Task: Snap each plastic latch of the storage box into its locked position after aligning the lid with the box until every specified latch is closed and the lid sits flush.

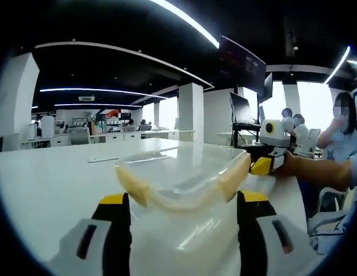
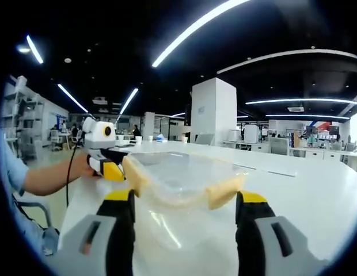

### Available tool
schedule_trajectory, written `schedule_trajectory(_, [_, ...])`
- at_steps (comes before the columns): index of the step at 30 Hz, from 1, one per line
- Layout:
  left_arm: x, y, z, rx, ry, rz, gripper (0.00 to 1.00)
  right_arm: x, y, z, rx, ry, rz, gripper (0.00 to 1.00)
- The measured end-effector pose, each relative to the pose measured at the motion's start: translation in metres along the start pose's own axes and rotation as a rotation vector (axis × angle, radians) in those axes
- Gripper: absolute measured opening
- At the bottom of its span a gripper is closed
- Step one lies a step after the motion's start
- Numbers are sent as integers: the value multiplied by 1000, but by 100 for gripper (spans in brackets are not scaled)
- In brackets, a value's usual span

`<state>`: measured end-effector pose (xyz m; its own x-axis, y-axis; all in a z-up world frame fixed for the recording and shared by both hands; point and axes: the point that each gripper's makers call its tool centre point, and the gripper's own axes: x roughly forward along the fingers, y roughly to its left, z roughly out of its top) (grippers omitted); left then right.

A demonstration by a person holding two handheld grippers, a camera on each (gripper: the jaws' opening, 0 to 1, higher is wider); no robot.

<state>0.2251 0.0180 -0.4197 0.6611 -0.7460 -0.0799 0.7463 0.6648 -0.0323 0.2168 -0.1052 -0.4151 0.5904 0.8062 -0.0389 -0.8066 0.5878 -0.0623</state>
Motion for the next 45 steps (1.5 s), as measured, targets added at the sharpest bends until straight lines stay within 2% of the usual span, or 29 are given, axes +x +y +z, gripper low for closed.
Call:
schedule_trajectory(3, [-2,0,1,-2,-7,-1,70,-1,1,0,0,-1,1,70])
schedule_trajectory(10, [-2,-4,4,-56,-21,-33,78,-1,2,1,7,-12,-2,69])
schedule_trajectory(18, [-2,3,8,-120,-36,-17,73,0,1,2,18,-17,-1,69])
schedule_trajectory(30, [0,1,5,-78,-22,-21,73,0,-2,1,20,-9,-2,68])
schedule_trajectory(34, [1,2,5,-80,-15,-28,73,1,-2,-4,137,35,19,67])
schedule_trajectory(37, [1,3,5,-77,-15,-27,73,4,-2,-6,156,47,37,65])
schedule_trajectory(44, [2,1,4,-57,-18,-20,74,3,-5,-4,134,44,10,67])
schedule_trajectory(45, [2,2,4,-56,-18,-19,74,4,-9,-2,101,29,-3,68])
